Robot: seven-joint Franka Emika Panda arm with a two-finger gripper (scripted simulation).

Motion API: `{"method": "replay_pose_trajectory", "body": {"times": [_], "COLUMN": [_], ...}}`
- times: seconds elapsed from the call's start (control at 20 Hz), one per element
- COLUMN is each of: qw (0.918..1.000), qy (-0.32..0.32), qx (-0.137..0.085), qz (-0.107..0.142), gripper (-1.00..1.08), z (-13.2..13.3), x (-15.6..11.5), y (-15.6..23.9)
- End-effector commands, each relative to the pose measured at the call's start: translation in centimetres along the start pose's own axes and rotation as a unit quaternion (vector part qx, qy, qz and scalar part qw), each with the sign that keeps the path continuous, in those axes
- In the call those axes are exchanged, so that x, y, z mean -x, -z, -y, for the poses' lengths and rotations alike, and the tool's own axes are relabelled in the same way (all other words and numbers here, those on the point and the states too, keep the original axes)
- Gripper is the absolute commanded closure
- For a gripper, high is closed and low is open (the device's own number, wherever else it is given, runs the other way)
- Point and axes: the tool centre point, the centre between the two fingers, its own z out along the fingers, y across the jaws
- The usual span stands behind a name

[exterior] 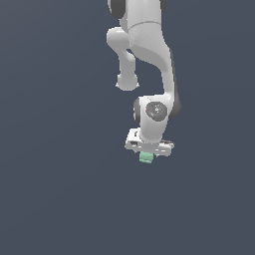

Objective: Pick up the object and move it to a goal position.

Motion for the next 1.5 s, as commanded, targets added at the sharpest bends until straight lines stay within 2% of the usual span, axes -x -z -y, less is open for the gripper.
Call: {"method": "replay_pose_trajectory", "body": {"times": [0.0,0.05,0.1,0.85,1.15,1.45], "qw": [1.0,1.0,1.0,1.0,1.0,1.0], "qy": [0.0,0.0,0.0,0.0,0.0,0.0], "qx": [0.0,0.0,0.0,0.0,0.0,0.0], "qz": [-0.001,-0.001,-0.001,-0.001,-0.001,-0.001], "gripper": [-0.92,-0.92,1.08,1.08,1.08,1.08], "z": [0.0,0.0,0.0,-0.3,-1.9,-4.6], "x": [-0.1,-0.1,-0.1,0.0,0.7,1.9], "y": [-0.3,-0.3,-0.3,0.2,2.0,5.2]}}
